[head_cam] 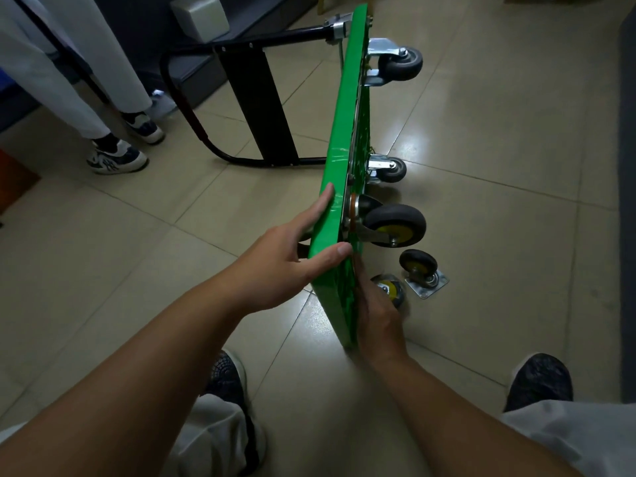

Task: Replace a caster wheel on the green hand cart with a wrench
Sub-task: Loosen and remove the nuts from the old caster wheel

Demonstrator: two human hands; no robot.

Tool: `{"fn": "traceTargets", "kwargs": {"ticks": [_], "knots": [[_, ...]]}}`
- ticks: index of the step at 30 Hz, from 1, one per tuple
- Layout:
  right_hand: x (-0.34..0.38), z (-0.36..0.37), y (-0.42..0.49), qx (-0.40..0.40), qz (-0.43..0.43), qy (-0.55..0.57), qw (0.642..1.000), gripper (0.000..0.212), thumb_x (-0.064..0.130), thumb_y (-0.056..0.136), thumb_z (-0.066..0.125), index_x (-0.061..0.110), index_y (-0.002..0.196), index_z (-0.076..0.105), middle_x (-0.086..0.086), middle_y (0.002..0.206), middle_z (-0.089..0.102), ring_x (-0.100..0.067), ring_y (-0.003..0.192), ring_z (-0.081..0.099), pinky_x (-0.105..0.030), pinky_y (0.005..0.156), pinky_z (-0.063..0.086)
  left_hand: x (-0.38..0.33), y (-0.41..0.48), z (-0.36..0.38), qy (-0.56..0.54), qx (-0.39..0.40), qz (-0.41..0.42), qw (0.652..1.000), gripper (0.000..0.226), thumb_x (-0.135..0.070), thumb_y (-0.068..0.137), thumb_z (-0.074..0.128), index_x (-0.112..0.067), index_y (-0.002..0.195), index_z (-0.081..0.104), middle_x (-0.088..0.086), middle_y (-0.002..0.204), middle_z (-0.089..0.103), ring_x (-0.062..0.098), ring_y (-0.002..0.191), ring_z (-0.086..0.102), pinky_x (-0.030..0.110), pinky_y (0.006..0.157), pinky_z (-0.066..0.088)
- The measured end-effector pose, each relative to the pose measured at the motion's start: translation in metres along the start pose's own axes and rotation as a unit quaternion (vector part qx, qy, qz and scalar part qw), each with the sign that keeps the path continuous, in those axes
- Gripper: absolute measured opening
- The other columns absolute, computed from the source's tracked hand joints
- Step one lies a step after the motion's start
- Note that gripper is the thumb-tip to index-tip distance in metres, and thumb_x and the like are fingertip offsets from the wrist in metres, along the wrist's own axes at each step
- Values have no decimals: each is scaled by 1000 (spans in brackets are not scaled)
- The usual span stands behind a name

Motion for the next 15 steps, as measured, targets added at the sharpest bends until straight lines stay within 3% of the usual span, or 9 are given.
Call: {"fn": "traceTargets", "kwargs": {"ticks": [4,6,9,11,13,15], "knots": [[2,-7,6,36,5,6,999,75,17,105,46,58,151,4,-9,103,64,-23,97,63,-40,82,55,1,2,-1,2,-2,1,1000,90,-61,82,59,-55,157,8,-10,158,38,-3,116,59,30,96,58],[2,-20,6,69,21,5,997,64,18,106,44,53,152,15,-6,102,62,-19,94,60,-39,83,53,0,2,0,9,0,-4,1000,91,-61,82,58,-55,157,8,-7,158,40,2,116,61,29,95,58],[7,-46,4,99,17,-19,995,55,20,105,47,44,153,31,0,95,58,-9,86,54,-21,76,48,-1,2,0,22,4,-7,1000,91,-63,82,59,-58,156,7,-2,160,39,9,118,63,33,94,59],[13,-58,3,114,25,-14,993,50,20,104,48,38,151,40,1,103,64,-7,93,57,-14,79,46,0,2,-1,23,5,-8,1000,91,-64,81,60,-58,155,7,-1,161,38,13,123,61,38,95,59],[21,-71,3,116,43,5,992,44,20,103,50,34,145,51,2,113,70,-8,103,61,-18,86,49,1,3,-2,17,5,-3,1000,91,-65,81,61,-59,155,9,-1,162,36,16,127,60,42,97,58],[27,-84,0,137,48,-13,989,37,17,101,53,27,137,62,3,110,72,-4,98,62,-9,80,44,3,3,-2,10,7,5,1000,91,-65,82,63,-59,155,10,-2,163,36,18,131,57,43,99,57]]}}
Point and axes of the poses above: each hand's wrist, its own y-axis towards the middle knuckle, its own z-axis out of the palm, x = y × z, the point moved 3 cm from there along y, towards the middle knuckle
